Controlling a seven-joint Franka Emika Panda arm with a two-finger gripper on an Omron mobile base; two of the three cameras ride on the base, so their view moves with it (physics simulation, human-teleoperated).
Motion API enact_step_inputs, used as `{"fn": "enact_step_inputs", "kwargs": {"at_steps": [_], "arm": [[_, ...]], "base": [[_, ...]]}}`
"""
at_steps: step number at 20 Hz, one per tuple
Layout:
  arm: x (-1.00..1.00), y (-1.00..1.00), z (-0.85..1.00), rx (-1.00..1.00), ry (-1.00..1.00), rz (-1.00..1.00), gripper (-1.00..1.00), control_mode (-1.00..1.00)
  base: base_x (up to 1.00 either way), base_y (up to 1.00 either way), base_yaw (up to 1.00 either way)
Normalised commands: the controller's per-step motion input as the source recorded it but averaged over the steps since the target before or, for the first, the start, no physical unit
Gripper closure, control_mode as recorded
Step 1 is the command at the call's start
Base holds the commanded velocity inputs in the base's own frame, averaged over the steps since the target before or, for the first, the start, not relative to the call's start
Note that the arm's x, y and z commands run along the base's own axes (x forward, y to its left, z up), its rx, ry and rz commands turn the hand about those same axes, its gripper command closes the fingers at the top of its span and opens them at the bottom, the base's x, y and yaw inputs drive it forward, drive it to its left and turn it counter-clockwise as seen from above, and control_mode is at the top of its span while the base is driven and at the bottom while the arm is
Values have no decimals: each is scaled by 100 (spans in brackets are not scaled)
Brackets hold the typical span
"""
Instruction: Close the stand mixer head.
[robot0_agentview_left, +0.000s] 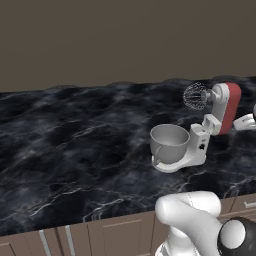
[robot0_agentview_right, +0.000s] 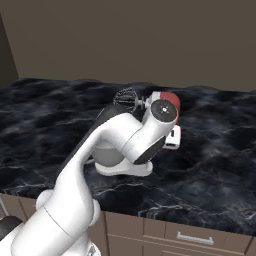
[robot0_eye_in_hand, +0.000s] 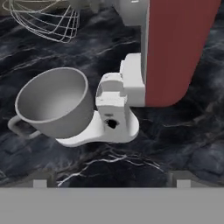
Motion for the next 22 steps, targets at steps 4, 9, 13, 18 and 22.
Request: {"fn": "enact_step_inputs", "kwargs": {"at_steps": [4,9,13,18,22], "arm": [[23,-88,-18,3,-13,0,-100,-100],[15,-63,-5,-1,-18,10,-100,-100],[46,-37,-12,-25,-36,33,-100,-100],[77,-28,-24,-52,-35,12,-100,-100],[86,-5,-22,-55,-34,0,-100,-100]], "base": [[0,0,0],[0,0,0],[0,0,0],[0,0,0],[0,0,0]]}}
